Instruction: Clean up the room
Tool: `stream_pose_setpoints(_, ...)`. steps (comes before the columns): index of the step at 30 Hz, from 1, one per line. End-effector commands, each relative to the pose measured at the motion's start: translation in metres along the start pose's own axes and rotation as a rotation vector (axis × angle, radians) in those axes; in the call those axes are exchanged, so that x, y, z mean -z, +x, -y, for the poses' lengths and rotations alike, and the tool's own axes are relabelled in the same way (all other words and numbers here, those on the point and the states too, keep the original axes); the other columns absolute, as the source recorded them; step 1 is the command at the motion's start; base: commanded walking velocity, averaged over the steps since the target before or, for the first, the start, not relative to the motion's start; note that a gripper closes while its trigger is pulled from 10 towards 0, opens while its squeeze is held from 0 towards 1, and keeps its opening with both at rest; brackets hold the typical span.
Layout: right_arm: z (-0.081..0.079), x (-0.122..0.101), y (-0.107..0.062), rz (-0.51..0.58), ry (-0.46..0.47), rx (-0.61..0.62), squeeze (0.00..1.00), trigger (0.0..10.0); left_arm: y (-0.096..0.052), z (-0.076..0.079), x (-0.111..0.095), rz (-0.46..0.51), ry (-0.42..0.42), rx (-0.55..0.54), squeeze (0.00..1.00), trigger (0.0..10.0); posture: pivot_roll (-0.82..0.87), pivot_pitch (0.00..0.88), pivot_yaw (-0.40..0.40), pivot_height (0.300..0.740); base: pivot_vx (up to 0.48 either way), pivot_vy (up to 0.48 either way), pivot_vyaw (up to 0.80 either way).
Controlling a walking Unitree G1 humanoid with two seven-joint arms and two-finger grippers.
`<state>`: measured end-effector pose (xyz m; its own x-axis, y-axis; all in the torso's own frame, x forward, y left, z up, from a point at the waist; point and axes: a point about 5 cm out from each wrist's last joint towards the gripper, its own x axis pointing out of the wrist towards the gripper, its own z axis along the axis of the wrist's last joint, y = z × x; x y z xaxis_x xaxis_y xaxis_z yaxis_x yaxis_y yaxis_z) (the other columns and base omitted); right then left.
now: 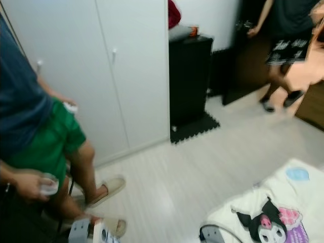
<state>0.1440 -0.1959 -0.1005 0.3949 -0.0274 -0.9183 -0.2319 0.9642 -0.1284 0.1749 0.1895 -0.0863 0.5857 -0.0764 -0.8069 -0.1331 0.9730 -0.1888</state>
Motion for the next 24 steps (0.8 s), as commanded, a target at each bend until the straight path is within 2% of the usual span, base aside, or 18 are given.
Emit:
stream_pose_setpoints(1, -0.006, -0.007, 0.001, 0.018, -0.001, -0.021, 0.00, 10.0, -0.004, -0.009, 0.011, -0.046, 0.018, -0.025, 0.00, 10.0, -0.04, 0.000, 0.005, 0.740, 0.307, 0.000, 0.00)
stream_pose_setpoints(17, -0.009, -0.002, 0.001, -0.004, -0.049, -0.049, 0.00, 10.0, -0.004, -0.007, 0.014, -0.054, 0.020, -0.022, 0.00, 10.0, -0.04, 0.000, -0.004, 0.740, 0.311, 0.000, 0.00)
stream_pose_setpoints(24, -0.010, 0.003, 0.000, -0.028, -0.036, -0.059, 0.00, 10.0, -0.004, -0.007, 0.016, -0.058, 0.020, -0.021, 0.00, 10.0, -0.04, 0.000, -0.009, 0.740, 0.313, 0.000, -0.76)
